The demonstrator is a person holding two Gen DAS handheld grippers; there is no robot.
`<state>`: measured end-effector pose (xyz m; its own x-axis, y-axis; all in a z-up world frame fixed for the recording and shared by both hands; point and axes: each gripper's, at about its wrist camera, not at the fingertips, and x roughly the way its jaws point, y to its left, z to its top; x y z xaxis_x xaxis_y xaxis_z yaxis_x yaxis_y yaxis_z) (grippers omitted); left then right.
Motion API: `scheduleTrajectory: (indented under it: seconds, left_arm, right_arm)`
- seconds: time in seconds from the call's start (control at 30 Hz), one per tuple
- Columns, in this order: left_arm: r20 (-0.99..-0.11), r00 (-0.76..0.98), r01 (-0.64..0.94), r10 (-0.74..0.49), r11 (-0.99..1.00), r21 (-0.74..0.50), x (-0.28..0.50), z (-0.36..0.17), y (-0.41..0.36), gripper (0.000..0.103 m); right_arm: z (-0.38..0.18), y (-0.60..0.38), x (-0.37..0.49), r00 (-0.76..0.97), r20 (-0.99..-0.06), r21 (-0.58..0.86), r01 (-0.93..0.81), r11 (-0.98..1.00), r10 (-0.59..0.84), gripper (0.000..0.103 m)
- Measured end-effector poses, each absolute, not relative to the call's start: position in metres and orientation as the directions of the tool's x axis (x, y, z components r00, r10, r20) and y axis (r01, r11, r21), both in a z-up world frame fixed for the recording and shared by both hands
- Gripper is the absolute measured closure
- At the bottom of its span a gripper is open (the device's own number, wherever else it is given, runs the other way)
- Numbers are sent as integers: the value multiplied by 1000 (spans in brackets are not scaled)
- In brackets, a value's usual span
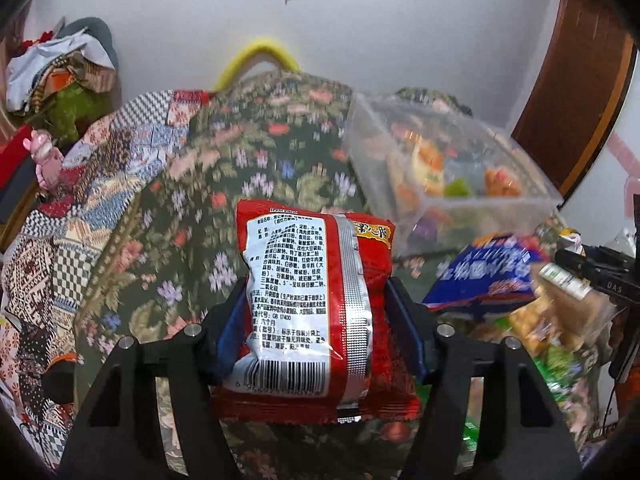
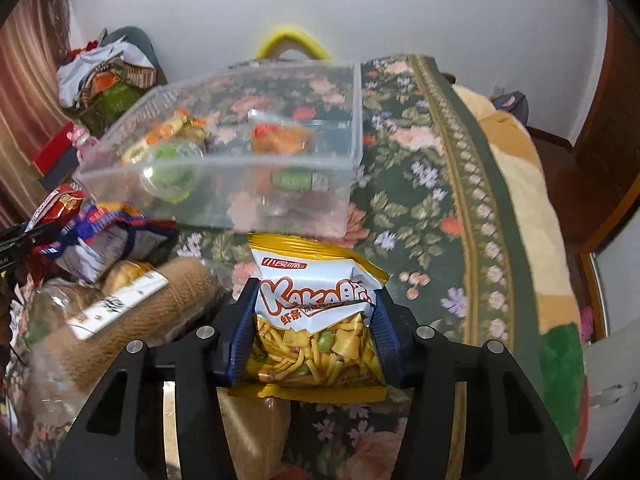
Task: Organize snacks
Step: 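Drop the red packet and yellow bag into the clear box, opening both tools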
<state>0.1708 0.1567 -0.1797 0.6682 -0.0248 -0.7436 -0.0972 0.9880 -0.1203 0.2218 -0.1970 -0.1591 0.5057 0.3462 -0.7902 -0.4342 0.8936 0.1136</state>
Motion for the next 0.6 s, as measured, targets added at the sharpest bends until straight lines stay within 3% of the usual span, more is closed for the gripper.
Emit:
scheduleTrajectory:
  seconds: [0.33, 0.6]
  left_arm:
    - [-638, 768, -47, -54, 989, -139, 184, -116, 132, 38]
    - [-602, 793, -6, -92, 987, -159, 216, -96, 104, 38]
  right_arm:
    - [-107, -200, 224, 599, -695, 129, -440, 889, 398, 54]
    - [-82, -188, 240, 634, -636, 133, -472, 872, 440, 54]
